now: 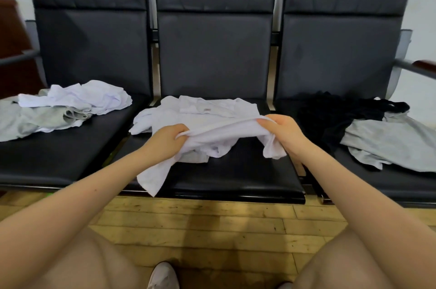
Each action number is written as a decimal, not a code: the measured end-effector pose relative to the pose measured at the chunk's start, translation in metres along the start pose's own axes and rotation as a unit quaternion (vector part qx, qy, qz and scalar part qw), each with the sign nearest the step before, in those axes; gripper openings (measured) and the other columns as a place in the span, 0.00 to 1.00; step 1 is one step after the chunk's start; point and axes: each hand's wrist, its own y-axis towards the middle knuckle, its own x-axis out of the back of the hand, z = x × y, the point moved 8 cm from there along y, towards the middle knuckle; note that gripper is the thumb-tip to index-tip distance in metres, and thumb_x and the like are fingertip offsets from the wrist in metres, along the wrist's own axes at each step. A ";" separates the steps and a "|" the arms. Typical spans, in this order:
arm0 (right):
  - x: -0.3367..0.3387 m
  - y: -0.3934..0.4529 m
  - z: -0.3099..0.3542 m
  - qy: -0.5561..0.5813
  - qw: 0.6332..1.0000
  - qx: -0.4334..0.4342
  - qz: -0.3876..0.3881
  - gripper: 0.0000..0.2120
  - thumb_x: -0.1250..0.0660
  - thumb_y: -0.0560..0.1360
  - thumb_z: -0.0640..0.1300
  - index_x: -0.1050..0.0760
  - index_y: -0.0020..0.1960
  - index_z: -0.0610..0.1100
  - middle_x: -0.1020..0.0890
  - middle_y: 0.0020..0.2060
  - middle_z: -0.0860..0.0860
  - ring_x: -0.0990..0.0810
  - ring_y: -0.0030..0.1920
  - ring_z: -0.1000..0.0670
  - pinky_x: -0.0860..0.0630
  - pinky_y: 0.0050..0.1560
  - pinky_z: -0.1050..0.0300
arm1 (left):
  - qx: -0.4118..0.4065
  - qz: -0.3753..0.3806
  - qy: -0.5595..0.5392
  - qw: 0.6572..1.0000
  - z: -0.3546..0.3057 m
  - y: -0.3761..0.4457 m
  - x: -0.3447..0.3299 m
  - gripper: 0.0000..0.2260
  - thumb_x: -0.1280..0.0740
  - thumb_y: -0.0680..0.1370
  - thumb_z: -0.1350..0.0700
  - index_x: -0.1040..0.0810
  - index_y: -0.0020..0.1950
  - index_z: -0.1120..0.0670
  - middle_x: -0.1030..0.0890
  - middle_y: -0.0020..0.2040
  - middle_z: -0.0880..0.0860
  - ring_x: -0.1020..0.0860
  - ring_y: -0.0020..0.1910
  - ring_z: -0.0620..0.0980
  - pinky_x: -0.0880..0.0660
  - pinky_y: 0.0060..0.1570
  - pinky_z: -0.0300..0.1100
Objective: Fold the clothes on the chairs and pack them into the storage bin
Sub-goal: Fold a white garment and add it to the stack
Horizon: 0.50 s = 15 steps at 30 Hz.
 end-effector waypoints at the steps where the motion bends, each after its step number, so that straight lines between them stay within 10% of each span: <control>1: 0.006 0.000 0.001 0.003 1.000 -0.001 -0.017 0.15 0.34 0.77 0.48 0.20 0.50 0.35 0.18 0.43 0.41 0.22 0.45 0.47 0.26 0.49 0.51 | 0.007 -0.007 0.006 1.000 0.003 -0.002 0.007 0.10 0.42 0.81 0.61 0.22 0.55 0.58 0.22 0.51 0.51 0.26 0.51 0.49 0.36 0.49 0.37; 10: 0.015 -0.023 -0.003 -0.009 0.998 -0.017 -0.061 0.14 0.41 0.81 0.50 0.23 0.57 0.43 0.20 0.54 0.46 0.23 0.55 0.46 0.26 0.54 0.52 | 0.097 -0.049 -0.040 0.993 0.018 -0.031 0.045 0.15 0.46 0.83 0.58 0.25 0.64 0.60 0.25 0.64 0.56 0.29 0.63 0.54 0.35 0.59 0.42; 15: -0.001 -0.044 0.005 -0.086 0.996 -0.005 -0.004 0.16 0.43 0.82 0.48 0.23 0.55 0.37 0.21 0.51 0.42 0.23 0.52 0.43 0.28 0.57 0.47 | 0.065 -0.007 -0.023 0.998 0.006 -0.052 0.045 0.12 0.45 0.83 0.52 0.24 0.52 0.56 0.23 0.53 0.52 0.28 0.51 0.50 0.35 0.51 0.41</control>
